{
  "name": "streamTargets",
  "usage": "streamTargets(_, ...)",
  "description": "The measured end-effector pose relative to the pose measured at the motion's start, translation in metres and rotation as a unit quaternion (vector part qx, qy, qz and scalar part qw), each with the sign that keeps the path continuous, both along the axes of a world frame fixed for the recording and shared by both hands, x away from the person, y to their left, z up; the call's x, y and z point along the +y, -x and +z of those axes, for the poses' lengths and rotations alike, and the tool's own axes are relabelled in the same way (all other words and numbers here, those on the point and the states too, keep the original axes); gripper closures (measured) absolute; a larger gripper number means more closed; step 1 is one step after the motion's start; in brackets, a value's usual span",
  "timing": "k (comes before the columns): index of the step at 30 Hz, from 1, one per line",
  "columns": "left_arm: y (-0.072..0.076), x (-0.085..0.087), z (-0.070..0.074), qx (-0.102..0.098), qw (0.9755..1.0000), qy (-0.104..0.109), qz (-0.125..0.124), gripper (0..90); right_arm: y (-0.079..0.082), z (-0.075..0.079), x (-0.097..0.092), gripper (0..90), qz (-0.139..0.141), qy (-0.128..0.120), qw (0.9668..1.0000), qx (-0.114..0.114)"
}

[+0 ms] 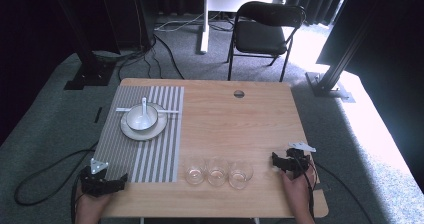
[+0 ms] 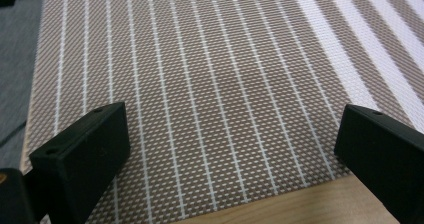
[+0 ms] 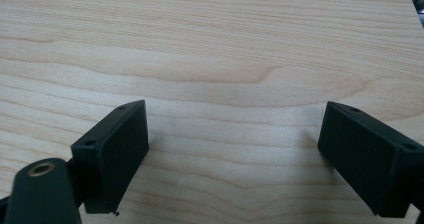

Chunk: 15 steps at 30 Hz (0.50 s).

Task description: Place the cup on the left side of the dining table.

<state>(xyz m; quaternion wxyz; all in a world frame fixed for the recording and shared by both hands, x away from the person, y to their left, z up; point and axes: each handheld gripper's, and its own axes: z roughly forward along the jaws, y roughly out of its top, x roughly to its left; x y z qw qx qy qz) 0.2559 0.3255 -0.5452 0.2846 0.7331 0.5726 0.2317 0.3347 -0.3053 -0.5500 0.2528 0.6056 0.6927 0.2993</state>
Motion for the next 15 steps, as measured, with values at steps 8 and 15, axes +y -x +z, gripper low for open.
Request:
streamTargets(8, 0.004, 0.013, 0.005, -0.002, 0.9997, 0.019, -0.017, 1.6, 0.0, 0.0, 0.0, 12.2, 0.0, 0.0, 1.0, 0.0)
streamTargets(15, 0.009, 0.023, 0.006, 0.005, 0.9978, 0.049, -0.044, 1.6, 0.0, 0.0, 0.0, 12.2, 0.0, 0.0, 1.0, 0.0)
